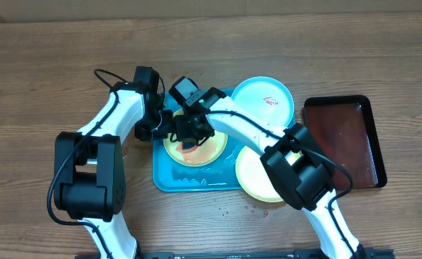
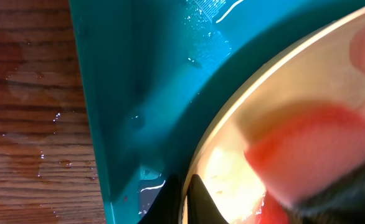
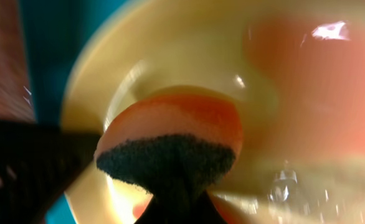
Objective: Clean dirty plates on tray and stack at the side
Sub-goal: 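Scrub the yellow plate with the sponge while left gripper holds it, then return the sponge with the right gripper above the brown tray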
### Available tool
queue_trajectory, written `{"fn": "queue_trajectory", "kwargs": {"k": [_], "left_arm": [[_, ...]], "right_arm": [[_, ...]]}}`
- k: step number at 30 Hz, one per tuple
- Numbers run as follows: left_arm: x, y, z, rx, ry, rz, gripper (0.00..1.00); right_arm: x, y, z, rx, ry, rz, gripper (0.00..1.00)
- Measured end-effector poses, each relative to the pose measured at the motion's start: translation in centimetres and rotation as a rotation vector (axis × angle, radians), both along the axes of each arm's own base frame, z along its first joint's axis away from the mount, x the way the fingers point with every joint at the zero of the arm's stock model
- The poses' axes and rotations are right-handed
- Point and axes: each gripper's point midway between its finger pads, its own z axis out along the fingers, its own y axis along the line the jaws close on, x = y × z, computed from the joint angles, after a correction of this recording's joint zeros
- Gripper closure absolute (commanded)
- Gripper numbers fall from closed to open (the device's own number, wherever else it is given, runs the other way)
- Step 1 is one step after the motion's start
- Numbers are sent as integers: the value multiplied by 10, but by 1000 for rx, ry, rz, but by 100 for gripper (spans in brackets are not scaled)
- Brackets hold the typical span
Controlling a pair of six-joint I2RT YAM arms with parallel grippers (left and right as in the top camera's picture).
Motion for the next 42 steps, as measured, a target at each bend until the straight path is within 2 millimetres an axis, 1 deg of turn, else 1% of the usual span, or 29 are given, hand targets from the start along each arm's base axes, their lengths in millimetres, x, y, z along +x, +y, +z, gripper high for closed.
{"fn": "queue_trajectory", "kwargs": {"k": [2, 5, 9, 11, 13, 15, 17, 19, 21, 22, 23, 24, 25, 27, 29, 31, 32, 36, 37, 39, 42], "left_arm": [[0, 0, 0, -2, 0, 0, 96], [1, -2, 0, -11, -4, 1, 96], [2, -3, 0, -14, -7, 3, 96], [5, -3, 1, -19, -19, 2, 96], [6, -4, 1, -20, -23, 2, 96], [7, -4, 1, -20, -27, 2, 96], [9, -4, 1, -21, -36, 2, 96], [11, -4, 1, -22, -43, 0, 96], [11, -4, 1, -22, -46, -6, 96], [11, -4, 1, -22, -47, -10, 96], [11, -4, 1, -22, -48, -15, 95], [11, -4, 1, -22, -49, -22, 96], [11, -4, 1, -21, -50, -27, 96], [11, -4, 1, -21, -51, -33, 96], [11, -4, 1, -21, -52, -40, 96], [11, -4, 1, -19, -54, -47, 96], [12, -3, 2, -16, -58, -49, 96], [15, 0, 16, 7, -101, -56, 96], [17, 1, 27, 17, -131, -62, 96], [21, 4, 48, 35, -193, -71, 96], [27, 12, 88, 78, -314, -87, 96]], "right_arm": [[10, -4, 0, 20, -1, -34, 96], [24, -23, 0, 17, 31, -95, 96], [55, -65, 10, -8, 54, -198, 96], [71, -86, 20, -10, 53, -244, 96], [83, -109, 36, -19, 38, -281, 96], [89, -132, 58, -24, 25, -311, 96], [90, -159, 90, -31, 1, -344, 96], [83, -186, 127, -46, -32, -380, 96], [72, -218, 169, -63, -79, -430, 96], [62, -238, 195, -72, -112, -464, 96], [57, -250, 208, -81, -130, -486, 96], [48, -271, 228, -96, -162, -526, 96], [40, -289, 243, -114, -186, -563, 96], [23, -323, 261, -170, -209, -634, 96], [7, -350, 264, -243, -189, -688, 96], [0, -370, 256, -308, -161, -718, 96], [-1, -375, 251, -327, -145, -725, 96], [-7, -397, 208, -409, -37, -747, 96], [-9, -403, 194, -424, -6, -754, 96], [-11, -411, 174, -444, 31, -769, 96], [-16, -423, 146, -461, 72, -793, 96]]}}
